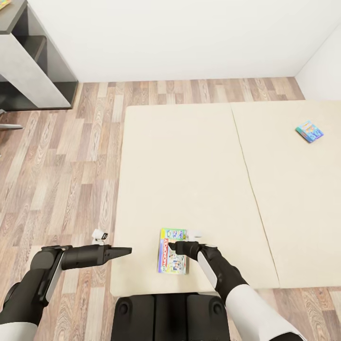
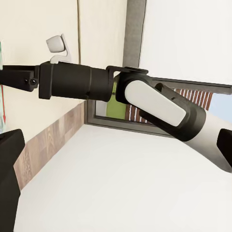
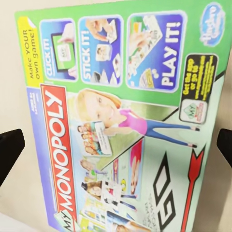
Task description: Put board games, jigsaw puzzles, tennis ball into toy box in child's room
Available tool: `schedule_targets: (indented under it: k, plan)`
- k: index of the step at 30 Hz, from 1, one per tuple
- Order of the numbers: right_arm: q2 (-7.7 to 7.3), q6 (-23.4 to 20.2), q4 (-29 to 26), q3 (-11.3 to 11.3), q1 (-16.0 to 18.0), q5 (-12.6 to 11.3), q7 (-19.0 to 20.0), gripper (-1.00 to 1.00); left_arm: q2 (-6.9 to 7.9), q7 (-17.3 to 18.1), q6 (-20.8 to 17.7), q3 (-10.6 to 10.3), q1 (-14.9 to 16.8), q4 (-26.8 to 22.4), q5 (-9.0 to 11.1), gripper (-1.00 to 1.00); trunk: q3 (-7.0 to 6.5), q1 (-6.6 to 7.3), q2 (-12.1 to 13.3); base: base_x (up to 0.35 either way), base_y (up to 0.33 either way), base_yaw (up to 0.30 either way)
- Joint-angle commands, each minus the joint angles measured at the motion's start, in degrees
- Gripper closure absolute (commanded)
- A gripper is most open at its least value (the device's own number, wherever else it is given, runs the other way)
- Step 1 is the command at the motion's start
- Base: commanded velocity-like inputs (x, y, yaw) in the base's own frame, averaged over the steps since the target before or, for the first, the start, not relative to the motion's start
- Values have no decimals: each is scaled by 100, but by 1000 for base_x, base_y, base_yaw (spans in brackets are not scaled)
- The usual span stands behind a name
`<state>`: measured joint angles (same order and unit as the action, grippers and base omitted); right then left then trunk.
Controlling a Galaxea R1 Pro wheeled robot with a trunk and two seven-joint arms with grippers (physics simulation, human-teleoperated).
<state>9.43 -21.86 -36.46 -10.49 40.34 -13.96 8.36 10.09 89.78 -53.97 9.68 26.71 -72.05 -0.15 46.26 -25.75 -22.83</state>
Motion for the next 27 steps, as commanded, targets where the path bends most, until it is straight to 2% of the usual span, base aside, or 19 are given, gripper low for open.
schedule_targets:
  k: [1,18,27]
  plan:
    - [-2,-29,-9,-3,1,-19,3,-100,1,22,-61,-1,1,-2,-3,-100,15,-3,-9,0,0,0]
    - [4,-27,-8,-6,0,-19,8,-100,1,22,-61,-1,1,-2,-3,-100,169,-3,-9,0,0,0]
    - [6,-21,-4,-6,0,-19,2,-100,1,22,-61,-1,1,-2,-3,-100,191,-3,-9,0,0,0]
